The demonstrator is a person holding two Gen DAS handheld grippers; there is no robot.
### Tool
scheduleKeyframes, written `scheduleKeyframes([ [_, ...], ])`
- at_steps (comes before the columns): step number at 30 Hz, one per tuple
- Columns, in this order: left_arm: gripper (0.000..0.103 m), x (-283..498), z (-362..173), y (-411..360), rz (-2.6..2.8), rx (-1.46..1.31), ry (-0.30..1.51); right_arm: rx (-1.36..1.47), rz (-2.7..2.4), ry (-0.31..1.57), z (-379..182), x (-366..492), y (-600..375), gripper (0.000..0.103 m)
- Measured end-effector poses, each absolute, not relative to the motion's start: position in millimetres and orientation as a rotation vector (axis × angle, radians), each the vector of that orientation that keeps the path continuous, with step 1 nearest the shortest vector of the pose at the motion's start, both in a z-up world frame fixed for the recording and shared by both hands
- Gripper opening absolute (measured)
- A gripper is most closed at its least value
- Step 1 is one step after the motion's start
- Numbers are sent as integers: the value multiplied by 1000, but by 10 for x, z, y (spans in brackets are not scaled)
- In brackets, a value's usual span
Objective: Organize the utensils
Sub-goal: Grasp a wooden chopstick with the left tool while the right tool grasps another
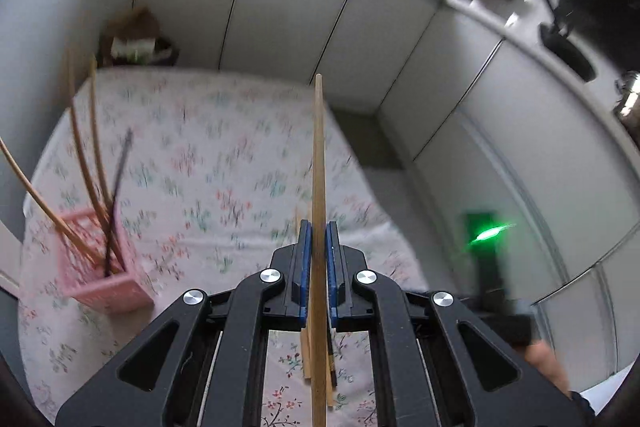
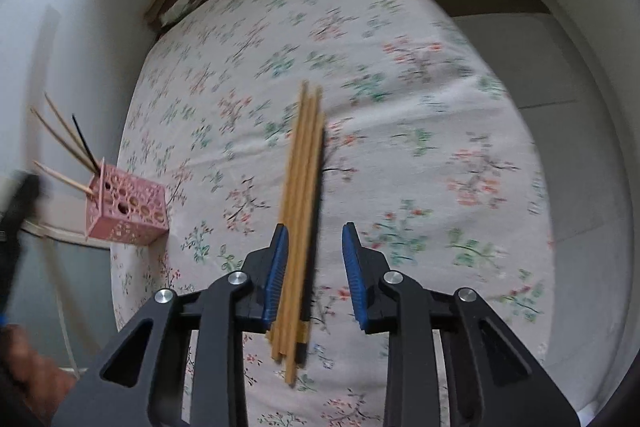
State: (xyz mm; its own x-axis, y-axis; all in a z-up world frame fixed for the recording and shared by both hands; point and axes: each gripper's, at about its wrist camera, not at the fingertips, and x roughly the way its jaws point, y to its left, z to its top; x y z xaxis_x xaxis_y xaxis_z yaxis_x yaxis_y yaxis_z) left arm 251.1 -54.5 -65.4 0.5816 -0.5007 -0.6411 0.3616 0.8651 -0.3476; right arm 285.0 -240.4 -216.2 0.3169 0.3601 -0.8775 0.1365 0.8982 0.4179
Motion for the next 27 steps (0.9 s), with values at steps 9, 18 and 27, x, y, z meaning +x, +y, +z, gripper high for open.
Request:
scheduleKeyframes([
  [9, 6, 2478, -537, -325, -473, -174, 749, 325, 209, 1311, -2417, 3053, -1896, 24],
  [18, 6, 2436, -462, -133, -459, -191, 728, 269, 132, 1322, -2556, 3247, -1713, 19],
  [27, 6, 2437, -460, -40, -452, -204, 717, 238, 95, 1309, -2572, 3443, -1639, 19],
])
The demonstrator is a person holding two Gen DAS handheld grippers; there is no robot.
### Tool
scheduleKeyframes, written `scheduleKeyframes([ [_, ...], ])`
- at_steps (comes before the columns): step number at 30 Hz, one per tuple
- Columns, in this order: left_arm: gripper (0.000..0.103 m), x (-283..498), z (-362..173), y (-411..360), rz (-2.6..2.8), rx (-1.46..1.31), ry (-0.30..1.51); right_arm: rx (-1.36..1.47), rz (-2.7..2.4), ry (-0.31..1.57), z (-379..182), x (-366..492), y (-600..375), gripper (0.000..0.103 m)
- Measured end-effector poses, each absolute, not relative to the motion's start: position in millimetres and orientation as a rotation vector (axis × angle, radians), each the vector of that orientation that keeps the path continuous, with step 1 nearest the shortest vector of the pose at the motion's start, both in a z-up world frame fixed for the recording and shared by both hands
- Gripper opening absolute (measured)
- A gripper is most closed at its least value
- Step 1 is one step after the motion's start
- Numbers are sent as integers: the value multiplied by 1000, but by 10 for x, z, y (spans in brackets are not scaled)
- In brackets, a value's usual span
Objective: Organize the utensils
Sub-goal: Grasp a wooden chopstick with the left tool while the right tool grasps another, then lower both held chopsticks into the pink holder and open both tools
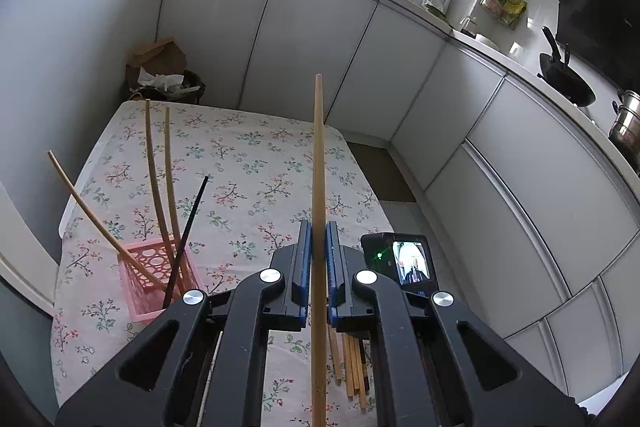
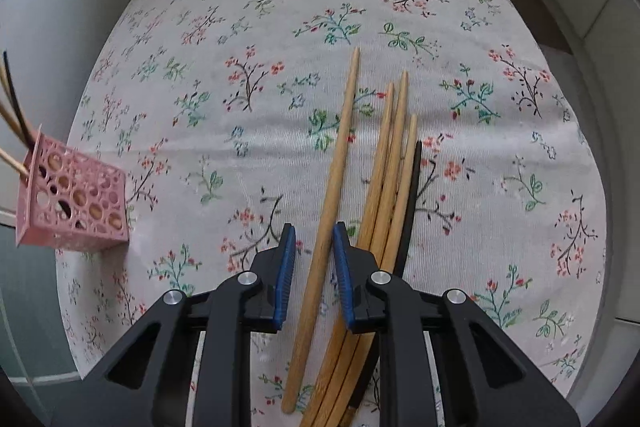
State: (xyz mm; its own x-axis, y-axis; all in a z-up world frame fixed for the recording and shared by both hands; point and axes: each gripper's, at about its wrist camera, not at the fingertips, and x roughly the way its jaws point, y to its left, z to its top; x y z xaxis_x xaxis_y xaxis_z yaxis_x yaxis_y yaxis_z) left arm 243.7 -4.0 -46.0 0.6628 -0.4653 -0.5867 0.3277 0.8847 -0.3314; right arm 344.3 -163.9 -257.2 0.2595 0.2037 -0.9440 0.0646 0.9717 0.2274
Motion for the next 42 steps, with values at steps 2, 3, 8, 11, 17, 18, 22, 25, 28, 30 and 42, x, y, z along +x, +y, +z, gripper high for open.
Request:
scheduleKeyframes([
  [2, 6, 2436, -453, -32, -450, -205, 713, 209, 84, 1309, -2563, 3438, -1585, 11],
  [3, 6, 2437, -449, -27, -449, -206, 710, 224, 92, 1313, -2560, 3420, -1576, 9],
  [8, 6, 2451, -430, 43, -438, -228, 695, 285, 141, 1232, -2309, 3350, -1565, 8],
  [11, 6, 2463, -417, 102, -428, -242, 685, 317, 168, 1188, -2179, 3284, -1587, 8],
  [17, 6, 2473, -373, 274, -412, -272, 644, 327, 216, 1060, -1828, 3146, -1565, 8],
  [18, 6, 2476, -363, 311, -408, -277, 634, 327, 225, 1042, -1775, 3134, -1565, 8],
  [22, 6, 2505, -345, 539, -372, -310, 579, 310, 262, 934, -1520, 3004, -1488, 8],
  [25, 6, 2538, -357, 693, -337, -327, 530, 319, 278, 823, -1303, 2907, -1507, 8],
  [28, 6, 2574, -375, 804, -278, -318, 464, 363, 301, 715, -1116, 2827, -1566, 8],
  [30, 6, 2608, -412, 875, -247, -325, 426, 376, 306, 642, -993, 2764, -1599, 8],
  [42, 6, 2805, -782, 801, -166, -207, 357, 385, 319, 529, -828, 2632, -1649, 8],
])
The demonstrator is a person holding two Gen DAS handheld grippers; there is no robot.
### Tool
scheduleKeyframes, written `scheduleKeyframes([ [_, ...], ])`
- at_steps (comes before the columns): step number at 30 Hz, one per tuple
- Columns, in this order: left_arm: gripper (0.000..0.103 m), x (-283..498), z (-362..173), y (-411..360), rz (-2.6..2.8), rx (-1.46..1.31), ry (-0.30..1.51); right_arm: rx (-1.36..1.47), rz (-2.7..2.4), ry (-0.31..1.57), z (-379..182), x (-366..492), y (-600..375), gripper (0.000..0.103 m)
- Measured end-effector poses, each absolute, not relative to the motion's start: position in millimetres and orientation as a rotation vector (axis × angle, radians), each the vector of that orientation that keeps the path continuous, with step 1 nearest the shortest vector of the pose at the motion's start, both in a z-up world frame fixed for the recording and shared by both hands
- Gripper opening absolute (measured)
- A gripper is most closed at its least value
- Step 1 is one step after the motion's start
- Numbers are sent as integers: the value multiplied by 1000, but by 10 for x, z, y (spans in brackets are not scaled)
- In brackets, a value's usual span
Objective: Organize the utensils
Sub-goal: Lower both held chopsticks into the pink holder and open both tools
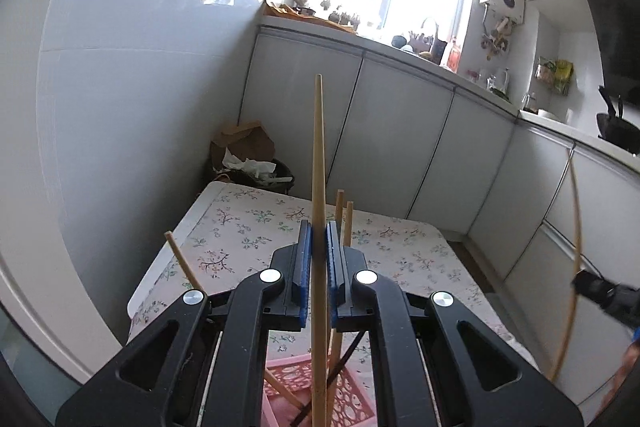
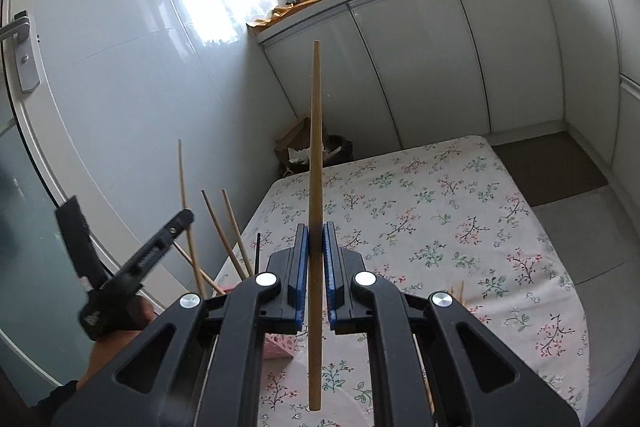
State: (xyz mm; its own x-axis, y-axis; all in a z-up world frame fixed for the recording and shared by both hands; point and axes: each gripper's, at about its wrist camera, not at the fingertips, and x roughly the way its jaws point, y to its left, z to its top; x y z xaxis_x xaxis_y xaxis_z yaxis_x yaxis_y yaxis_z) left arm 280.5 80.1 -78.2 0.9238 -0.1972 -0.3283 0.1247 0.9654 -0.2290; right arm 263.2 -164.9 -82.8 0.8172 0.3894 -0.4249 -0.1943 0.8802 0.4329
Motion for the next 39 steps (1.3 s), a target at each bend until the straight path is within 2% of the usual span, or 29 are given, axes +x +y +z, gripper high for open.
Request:
scheduleKeyframes([
  [8, 7, 2769, -918, 714, -144, -149, 310, 379, 329, 515, -821, 2586, -1667, 8],
  [13, 7, 2768, -1000, 657, -146, -78, 335, 401, 324, 512, -822, 2578, -1716, 8],
  [24, 9, 2768, -956, 725, -188, -117, 427, 389, 335, 518, -833, 2555, -1689, 8],
  [27, 25, 2784, -908, 778, -204, -167, 462, 384, 336, 521, -842, 2558, -1656, 8],
  [29, 28, 2766, -855, 810, -209, -198, 470, 381, 340, 523, -844, 2553, -1632, 8],
  [31, 43, 2758, -789, 834, -217, -221, 501, 373, 345, 527, -856, 2549, -1587, 8],
  [35, 48, 2653, -570, 976, -200, -289, 512, 363, 344, 536, -901, 2555, -1516, 8],
  [37, 61, 2579, -447, 1078, -196, -343, 511, 373, 348, 542, -932, 2567, -1477, 8],
  [39, 68, 2517, -359, 1142, -199, -370, 508, 387, 347, 548, -963, 2584, -1440, 8],
])
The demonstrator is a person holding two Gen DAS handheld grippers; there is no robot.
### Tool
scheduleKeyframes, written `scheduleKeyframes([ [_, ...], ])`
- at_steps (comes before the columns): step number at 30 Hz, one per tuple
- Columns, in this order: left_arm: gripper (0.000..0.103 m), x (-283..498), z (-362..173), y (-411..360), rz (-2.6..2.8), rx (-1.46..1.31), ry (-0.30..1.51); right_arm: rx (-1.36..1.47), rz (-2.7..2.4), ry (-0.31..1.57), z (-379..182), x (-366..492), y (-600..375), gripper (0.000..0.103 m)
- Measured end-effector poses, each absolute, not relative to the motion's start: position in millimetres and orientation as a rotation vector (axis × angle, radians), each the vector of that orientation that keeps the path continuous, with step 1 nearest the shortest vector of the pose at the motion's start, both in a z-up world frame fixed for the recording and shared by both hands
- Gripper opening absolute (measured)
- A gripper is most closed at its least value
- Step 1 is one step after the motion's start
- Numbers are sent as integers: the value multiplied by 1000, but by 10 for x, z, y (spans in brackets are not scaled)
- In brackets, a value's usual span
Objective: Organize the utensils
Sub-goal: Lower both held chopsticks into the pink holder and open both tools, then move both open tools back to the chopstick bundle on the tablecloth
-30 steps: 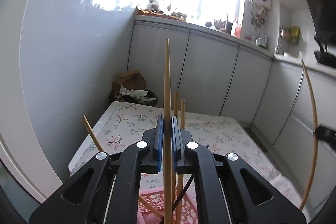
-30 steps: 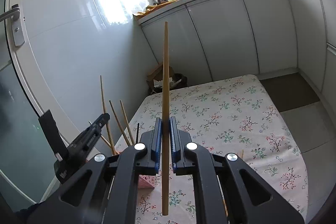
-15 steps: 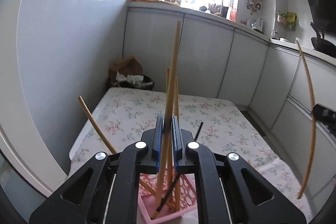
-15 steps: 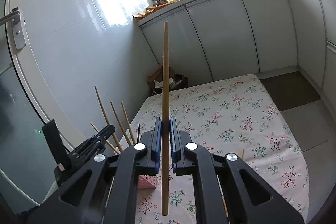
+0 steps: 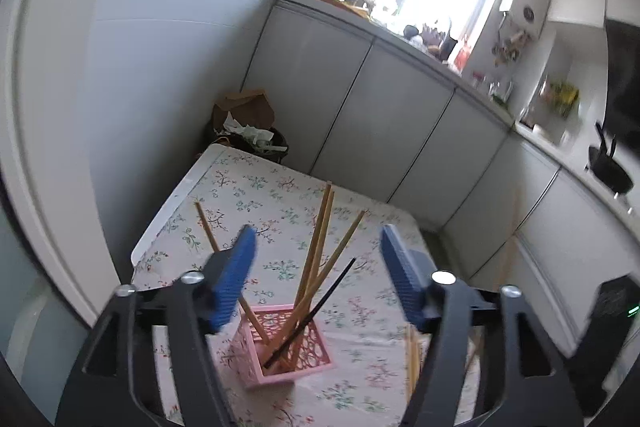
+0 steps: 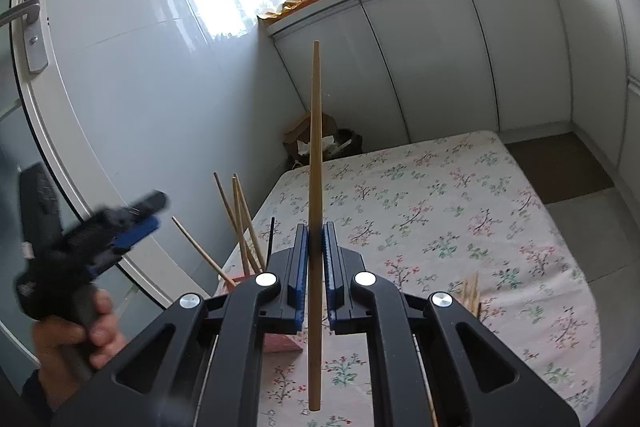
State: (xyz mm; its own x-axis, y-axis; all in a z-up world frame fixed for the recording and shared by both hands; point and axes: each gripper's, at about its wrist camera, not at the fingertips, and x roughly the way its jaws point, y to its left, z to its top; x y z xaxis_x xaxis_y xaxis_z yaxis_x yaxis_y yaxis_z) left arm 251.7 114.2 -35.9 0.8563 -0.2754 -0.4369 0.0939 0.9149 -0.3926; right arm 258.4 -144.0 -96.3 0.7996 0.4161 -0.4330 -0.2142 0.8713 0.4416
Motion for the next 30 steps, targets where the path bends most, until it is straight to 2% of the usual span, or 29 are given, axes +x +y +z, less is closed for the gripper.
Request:
scheduleKeyframes([
  [9, 73, 2590, -350, 1304, -141, -385, 631, 462, 345, 485, -950, 2765, -1099, 8],
  [20, 74, 2634, -396, 1512, -135, -457, 662, 464, 314, 429, -1002, 3112, -522, 8],
  [30, 74, 2659, -416, 1523, -141, -459, 671, 425, 234, 404, -1264, 3216, -424, 8],
])
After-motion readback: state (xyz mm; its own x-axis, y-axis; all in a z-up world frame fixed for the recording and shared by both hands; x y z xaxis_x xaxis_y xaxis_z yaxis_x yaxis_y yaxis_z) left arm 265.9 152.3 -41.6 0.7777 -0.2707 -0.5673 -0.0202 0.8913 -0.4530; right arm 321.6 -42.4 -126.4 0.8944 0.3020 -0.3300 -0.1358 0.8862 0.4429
